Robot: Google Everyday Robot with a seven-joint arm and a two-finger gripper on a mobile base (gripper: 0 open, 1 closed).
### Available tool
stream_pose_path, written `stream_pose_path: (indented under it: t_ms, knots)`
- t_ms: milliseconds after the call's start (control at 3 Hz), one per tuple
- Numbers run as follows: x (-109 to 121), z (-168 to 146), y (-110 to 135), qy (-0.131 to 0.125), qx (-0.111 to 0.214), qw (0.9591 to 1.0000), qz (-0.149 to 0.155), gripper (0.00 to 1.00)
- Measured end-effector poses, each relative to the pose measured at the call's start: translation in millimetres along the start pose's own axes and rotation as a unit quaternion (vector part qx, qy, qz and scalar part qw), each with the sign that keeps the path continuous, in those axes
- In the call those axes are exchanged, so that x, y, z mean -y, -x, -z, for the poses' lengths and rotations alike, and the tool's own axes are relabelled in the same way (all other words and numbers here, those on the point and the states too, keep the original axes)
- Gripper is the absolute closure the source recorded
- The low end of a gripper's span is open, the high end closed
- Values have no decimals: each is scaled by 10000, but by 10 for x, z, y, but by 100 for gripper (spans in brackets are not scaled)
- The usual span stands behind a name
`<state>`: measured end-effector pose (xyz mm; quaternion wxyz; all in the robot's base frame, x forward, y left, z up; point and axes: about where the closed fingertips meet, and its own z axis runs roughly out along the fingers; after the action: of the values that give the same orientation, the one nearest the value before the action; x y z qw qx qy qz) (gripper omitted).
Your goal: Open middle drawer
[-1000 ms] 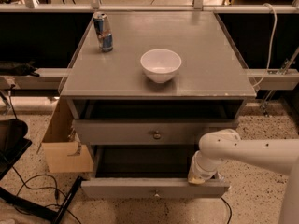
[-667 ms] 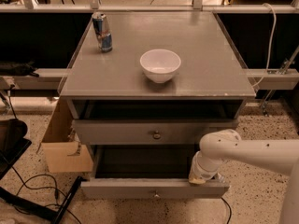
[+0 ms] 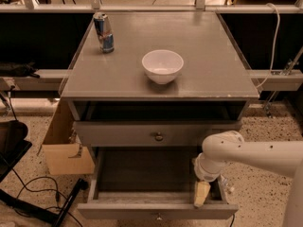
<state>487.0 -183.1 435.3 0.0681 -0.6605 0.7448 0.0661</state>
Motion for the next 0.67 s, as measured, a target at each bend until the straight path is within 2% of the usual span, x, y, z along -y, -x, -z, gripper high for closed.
stream_pose_path:
  t_ms: [333, 667]
  knots:
    - [0, 0, 0, 0, 0, 10000, 0, 0]
    - [-146, -23, -6, 190, -71, 9998, 22, 0]
